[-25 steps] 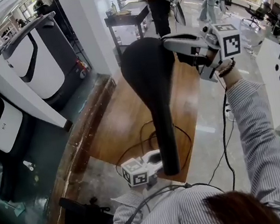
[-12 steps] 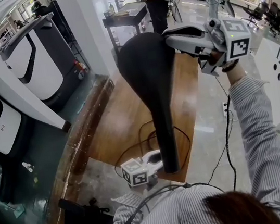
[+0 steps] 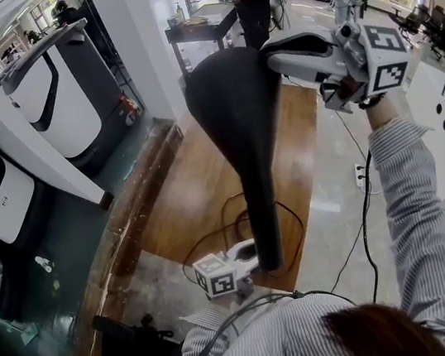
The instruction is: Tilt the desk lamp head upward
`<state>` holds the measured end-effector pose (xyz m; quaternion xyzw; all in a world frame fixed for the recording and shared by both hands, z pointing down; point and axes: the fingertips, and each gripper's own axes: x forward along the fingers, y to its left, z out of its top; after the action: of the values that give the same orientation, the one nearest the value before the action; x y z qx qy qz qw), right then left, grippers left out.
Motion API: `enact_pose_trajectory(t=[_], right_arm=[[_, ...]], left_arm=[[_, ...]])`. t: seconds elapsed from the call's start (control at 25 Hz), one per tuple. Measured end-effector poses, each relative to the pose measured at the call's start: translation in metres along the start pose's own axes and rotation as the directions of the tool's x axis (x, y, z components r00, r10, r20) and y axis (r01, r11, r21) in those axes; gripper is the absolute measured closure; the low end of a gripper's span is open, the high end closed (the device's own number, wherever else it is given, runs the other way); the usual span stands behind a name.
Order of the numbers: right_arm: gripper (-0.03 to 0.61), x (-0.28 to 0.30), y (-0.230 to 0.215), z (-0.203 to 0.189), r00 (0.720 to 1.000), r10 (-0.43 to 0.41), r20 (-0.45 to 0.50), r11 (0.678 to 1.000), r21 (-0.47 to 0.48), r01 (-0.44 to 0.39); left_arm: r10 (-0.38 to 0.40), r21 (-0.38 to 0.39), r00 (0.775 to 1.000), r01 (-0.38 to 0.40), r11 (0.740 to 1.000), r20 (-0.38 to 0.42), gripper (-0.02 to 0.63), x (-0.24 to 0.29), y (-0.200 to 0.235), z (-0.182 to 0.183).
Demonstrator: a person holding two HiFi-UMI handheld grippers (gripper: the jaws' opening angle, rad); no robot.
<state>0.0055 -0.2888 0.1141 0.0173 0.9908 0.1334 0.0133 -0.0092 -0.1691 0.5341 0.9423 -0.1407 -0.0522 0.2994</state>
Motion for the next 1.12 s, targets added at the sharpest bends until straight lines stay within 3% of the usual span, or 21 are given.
enact_pose_trajectory(t=[0.52, 0.88, 1.12], right_arm=[[0.535, 0.004, 0.005, 0.001, 0.999, 0.004, -0.042, 0.997, -0.074, -0.007], [0.537, -0.005, 0.013, 0.01, 1.0, 0.015, -0.021, 0.996, -0.087, -0.016], [0.535, -0.004, -0.002, -0.002, 1.0, -0.011, -0.015, 0.998, -0.059, 0.01]], left_arm=[[0.006, -0.012, 1.0, -0.006, 1.0, -0.006, 0.482, -0.001, 0.005, -0.003], [0.018, -0.029, 1.0, -0.018, 0.999, -0.003, 0.48, 0.003, 0.001, -0.005], [0.032, 0.001, 0.999, -0.032, 0.999, -0.025, 0.48, 0.002, 0.009, -0.003]])
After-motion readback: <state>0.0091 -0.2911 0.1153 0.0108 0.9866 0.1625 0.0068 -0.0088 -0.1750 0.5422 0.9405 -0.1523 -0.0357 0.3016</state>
